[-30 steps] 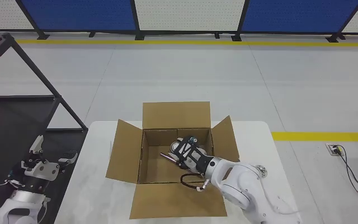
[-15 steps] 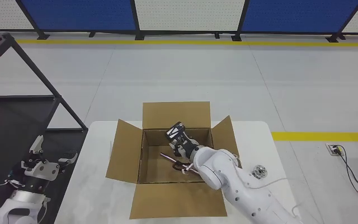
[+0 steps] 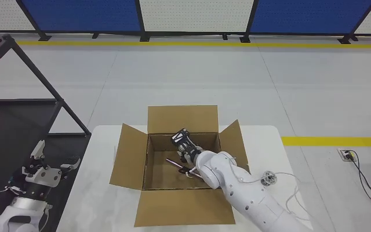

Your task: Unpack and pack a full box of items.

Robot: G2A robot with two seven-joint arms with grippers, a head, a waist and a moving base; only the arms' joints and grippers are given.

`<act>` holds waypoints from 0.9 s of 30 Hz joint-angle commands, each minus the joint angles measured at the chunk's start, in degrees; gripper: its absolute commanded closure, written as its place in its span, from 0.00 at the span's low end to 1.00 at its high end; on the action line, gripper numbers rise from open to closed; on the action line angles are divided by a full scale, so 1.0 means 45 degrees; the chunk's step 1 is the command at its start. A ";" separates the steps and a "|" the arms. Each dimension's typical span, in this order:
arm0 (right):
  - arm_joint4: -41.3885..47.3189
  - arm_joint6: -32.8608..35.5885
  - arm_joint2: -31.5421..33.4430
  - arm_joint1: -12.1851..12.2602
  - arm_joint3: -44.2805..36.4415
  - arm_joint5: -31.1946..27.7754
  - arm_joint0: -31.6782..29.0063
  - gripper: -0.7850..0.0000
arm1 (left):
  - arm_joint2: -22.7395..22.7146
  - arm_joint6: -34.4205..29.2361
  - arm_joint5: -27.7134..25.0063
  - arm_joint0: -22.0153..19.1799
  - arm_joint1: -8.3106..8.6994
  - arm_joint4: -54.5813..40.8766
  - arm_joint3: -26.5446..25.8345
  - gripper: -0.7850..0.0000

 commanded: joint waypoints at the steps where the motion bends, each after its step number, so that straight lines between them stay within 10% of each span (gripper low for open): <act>1: 0.0051 -0.0110 -0.0042 -0.0125 0.0352 -0.0012 0.0070 1.00 | 0.0000 0.0000 0.0000 0.0000 0.0000 0.0000 0.0000 0.00; 11: 0.0160 -0.0721 -0.0140 -0.0732 0.1612 -0.0280 0.0355 0.96 | 0.0000 0.0000 0.0000 0.0000 0.0000 0.0000 0.0000 0.00; 12: 0.0136 -0.0729 -0.0143 -0.0779 0.1705 -0.0300 0.0382 0.64 | 0.0000 0.0000 0.0000 0.0000 0.0000 0.0000 0.0000 0.00; 14: 0.0148 -0.0735 -0.0127 -0.0866 0.1860 -0.0399 0.0420 0.46 | 0.0000 0.0000 0.0000 0.0000 0.0000 0.0000 0.0000 0.00; 16: 0.0115 -0.0753 -0.0106 -0.0940 0.2004 -0.0482 0.0458 0.00 | 0.0000 0.0000 0.0000 0.0000 0.0000 0.0000 0.0000 0.00; 27: -0.0558 -0.1112 0.0342 -0.1001 0.1608 -0.0630 0.0251 0.00 | 0.0000 0.0000 0.0000 0.0000 0.0000 0.0000 0.0000 0.00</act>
